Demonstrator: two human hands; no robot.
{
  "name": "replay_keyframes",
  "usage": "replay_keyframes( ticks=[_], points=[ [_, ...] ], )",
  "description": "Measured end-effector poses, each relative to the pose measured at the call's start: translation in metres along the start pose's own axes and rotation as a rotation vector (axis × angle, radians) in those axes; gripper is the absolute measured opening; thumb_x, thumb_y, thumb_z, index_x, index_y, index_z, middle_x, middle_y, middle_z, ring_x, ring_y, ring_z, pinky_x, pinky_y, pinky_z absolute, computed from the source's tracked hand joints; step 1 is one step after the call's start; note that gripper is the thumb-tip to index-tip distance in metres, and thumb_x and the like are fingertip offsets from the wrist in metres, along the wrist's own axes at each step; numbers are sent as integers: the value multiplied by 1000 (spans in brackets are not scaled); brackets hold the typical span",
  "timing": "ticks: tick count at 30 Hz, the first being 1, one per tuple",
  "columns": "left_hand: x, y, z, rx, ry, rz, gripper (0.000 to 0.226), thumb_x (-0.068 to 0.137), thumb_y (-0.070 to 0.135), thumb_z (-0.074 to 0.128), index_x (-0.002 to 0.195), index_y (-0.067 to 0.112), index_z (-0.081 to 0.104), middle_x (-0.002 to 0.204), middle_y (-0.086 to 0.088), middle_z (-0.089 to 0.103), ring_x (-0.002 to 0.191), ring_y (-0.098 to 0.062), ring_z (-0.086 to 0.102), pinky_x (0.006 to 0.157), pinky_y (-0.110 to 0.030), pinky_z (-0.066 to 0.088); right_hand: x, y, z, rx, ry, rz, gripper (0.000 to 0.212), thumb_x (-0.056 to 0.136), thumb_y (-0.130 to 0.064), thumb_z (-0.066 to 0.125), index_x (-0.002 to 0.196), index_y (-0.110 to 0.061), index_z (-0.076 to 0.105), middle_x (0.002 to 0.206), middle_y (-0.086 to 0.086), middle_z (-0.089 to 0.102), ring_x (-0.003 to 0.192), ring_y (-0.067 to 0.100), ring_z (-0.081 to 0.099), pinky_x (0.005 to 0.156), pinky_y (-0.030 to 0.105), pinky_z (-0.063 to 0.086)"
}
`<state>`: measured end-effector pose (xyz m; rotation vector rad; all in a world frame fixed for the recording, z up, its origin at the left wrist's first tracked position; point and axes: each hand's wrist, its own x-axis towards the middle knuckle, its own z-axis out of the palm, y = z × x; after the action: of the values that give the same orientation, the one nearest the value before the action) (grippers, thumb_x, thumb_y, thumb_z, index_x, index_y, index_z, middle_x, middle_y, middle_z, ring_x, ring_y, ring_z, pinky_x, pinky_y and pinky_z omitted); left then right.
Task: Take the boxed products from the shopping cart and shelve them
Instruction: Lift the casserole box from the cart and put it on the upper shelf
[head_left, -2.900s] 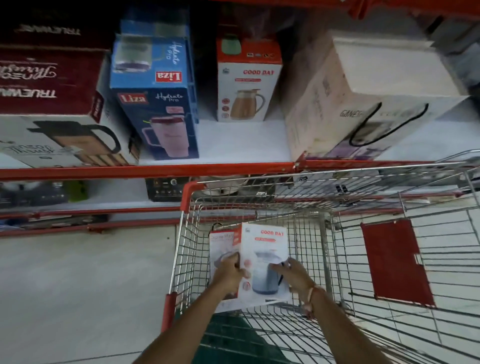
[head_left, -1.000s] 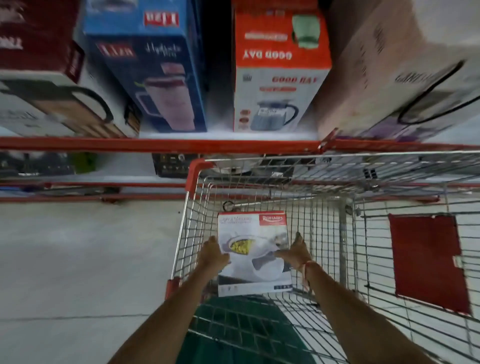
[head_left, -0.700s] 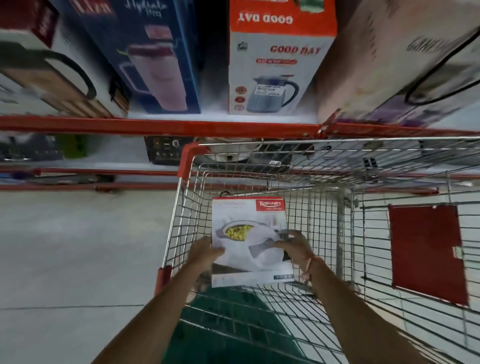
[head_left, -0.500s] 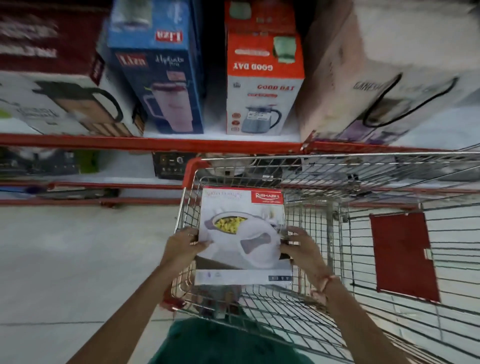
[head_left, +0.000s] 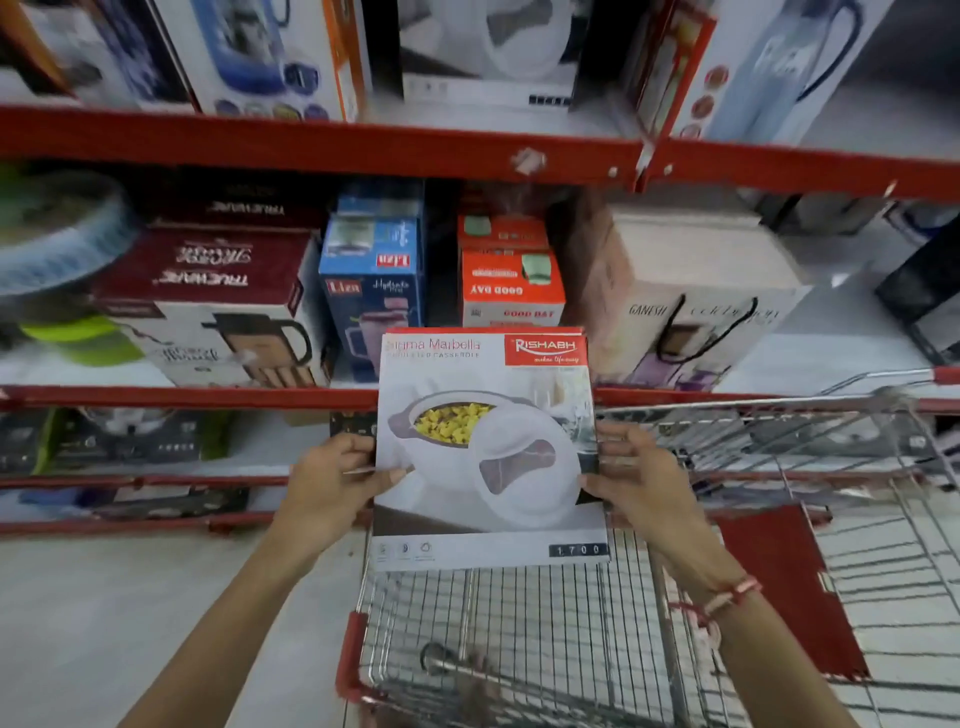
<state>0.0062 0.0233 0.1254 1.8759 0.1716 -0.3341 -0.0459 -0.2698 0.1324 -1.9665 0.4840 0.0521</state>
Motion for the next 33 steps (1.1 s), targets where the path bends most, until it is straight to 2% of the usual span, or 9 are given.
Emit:
replay_keyframes(
  ticks=[5,9,13,18,21,23,25,28,33],
  points=[
    [10,65,-24,-42,41,194,33,72,6,77,102,4,62,95,-8,74,84,-18,71,74,-27,57,5,-68,-25,10,73,-212,55,77,-5,77,124,-22,54,104,-6,63,89,9,62,67,15,49],
    [14,121,-44,-75,76,375,29,72,8,77,97,12,63,85,7,75,72,-4,72,54,-11,54,7,-120,-45,30,159,-395,53,77,-14,78,122,-28,55,108,-14,65,91,4,65,71,17,56],
    [26,179,-62,-96,120,540,28,71,7,77,94,14,63,77,10,76,75,-1,72,58,-8,55,16,-173,-60,49,287,-560,52,72,-23,82,113,-36,54,104,-28,61,82,-18,62,57,1,49],
    [57,248,-75,-125,205,735,32,71,7,78,85,27,56,83,13,69,71,11,67,58,-2,51,56,-234,-69,122,411,-722,56,72,-12,83,112,-29,46,92,-40,54,79,-37,49,59,-11,37],
    [87,275,-70,-123,233,784,30,73,6,76,90,21,55,86,10,68,75,1,67,58,-9,54,91,-264,-68,125,457,-776,57,74,-10,81,113,-27,43,100,-32,50,85,-24,56,67,-2,44],
    [109,286,-63,-86,285,809,32,74,5,75,85,24,53,86,11,66,80,-1,65,68,-12,55,115,-274,-65,105,488,-772,57,75,-14,81,116,-22,43,104,-19,54,92,-5,56,79,12,45],
    [132,291,-56,-62,322,813,30,75,3,74,87,19,52,91,1,68,88,-13,66,82,-29,57,142,-276,-59,106,514,-765,56,75,-16,81,116,-17,43,109,-9,54,102,11,55,85,27,47],
    [164,289,-48,0,401,774,34,77,6,73,103,6,52,104,-17,67,101,-29,64,90,-47,53,176,-269,-47,128,545,-746,58,73,-16,83,117,-13,45,112,-2,60,111,20,59,89,35,51],
    [199,278,-39,62,460,738,36,80,9,70,109,3,49,101,-23,66,99,-35,63,89,-52,52,211,-258,-27,121,589,-662,58,71,-19,84,114,-14,45,116,9,65,111,25,61,91,49,55]
  ],
)
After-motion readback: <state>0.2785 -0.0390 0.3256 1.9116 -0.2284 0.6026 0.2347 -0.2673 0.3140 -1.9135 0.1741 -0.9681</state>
